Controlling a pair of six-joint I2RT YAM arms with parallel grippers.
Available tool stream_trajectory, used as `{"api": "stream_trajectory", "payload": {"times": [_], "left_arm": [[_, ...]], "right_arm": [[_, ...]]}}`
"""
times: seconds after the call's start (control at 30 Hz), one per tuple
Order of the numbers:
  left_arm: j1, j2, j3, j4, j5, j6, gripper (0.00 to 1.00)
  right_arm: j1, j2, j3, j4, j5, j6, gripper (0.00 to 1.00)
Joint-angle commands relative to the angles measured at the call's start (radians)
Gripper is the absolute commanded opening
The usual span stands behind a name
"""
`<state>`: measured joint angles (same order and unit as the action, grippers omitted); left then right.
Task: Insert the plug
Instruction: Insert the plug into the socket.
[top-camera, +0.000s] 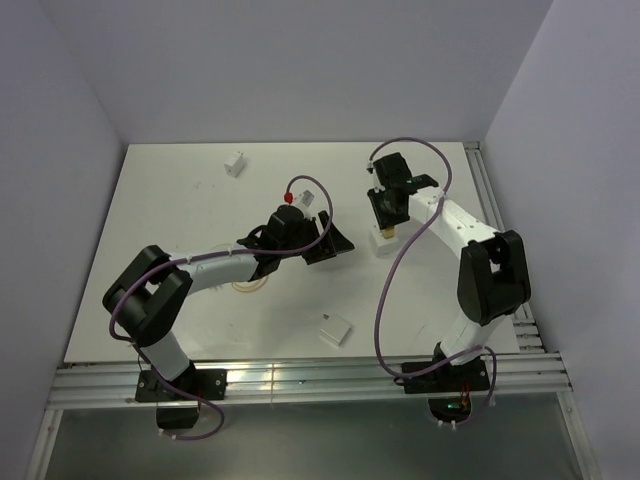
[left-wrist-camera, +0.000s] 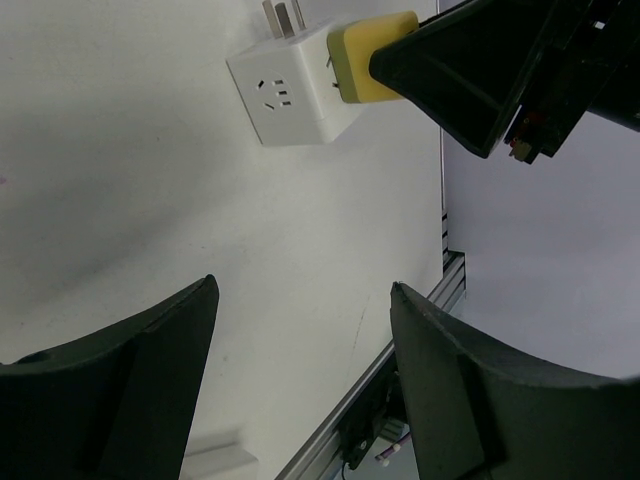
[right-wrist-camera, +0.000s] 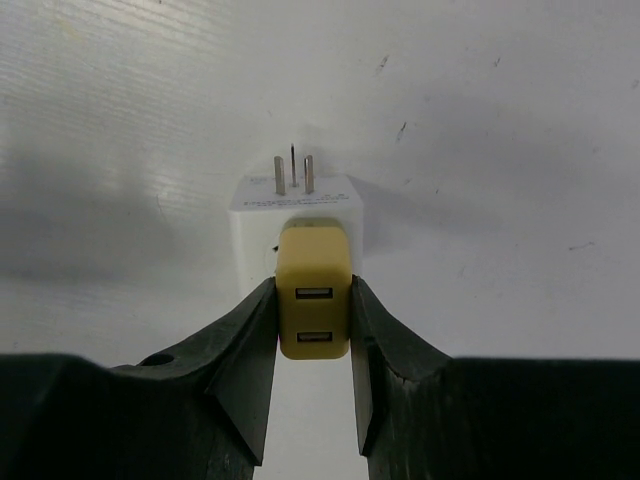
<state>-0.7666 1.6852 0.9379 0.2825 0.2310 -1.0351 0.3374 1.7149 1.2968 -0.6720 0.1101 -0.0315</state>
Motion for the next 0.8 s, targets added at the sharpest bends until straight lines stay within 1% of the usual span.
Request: {"api": "stream_trajectory", "payload": {"times": [0.0, 0.03, 0.07, 0.27, 0.37, 0.6, 0.77], "left_arm": [[-0.003, -0.001, 0.007, 0.044, 0.011, -0.01, 0.74], [-0.003, -0.007, 0.006, 0.041, 0.01, -0.008, 0.74], [-0.003, -0.009, 0.004, 0.038, 0.007, -0.006, 0.74], [-0.005, -0.018, -0.004, 0.035, 0.008, 0.001, 0.75], [-0.005, -0.015, -0.008, 0.043, 0.013, -0.003, 0.75], [-0.005, -0.036, -0.014, 0.027, 0.008, 0.004, 0.75], [-0.005, -0.053, -0.013, 0.015, 0.001, 0.017, 0.75]], "right_arm": [[-0.026, 0.129, -0.071, -0.047, -0.095, 0.007, 0.0], [-0.052, 0.13, -0.08, -0.044, -0.131, -0.002, 0.0], [-0.06, 0.13, -0.089, -0.041, -0.136, -0.008, 0.0], [-0.069, 0.141, -0.175, -0.001, -0.124, -0.013, 0.0], [-0.058, 0.144, -0.174, -0.014, -0.112, -0.015, 0.0], [-0.075, 0.146, -0.191, -0.027, -0.158, 0.005, 0.0], [-0.072, 0.098, -0.183, 0.009, -0.165, 0.028, 0.0]]}}
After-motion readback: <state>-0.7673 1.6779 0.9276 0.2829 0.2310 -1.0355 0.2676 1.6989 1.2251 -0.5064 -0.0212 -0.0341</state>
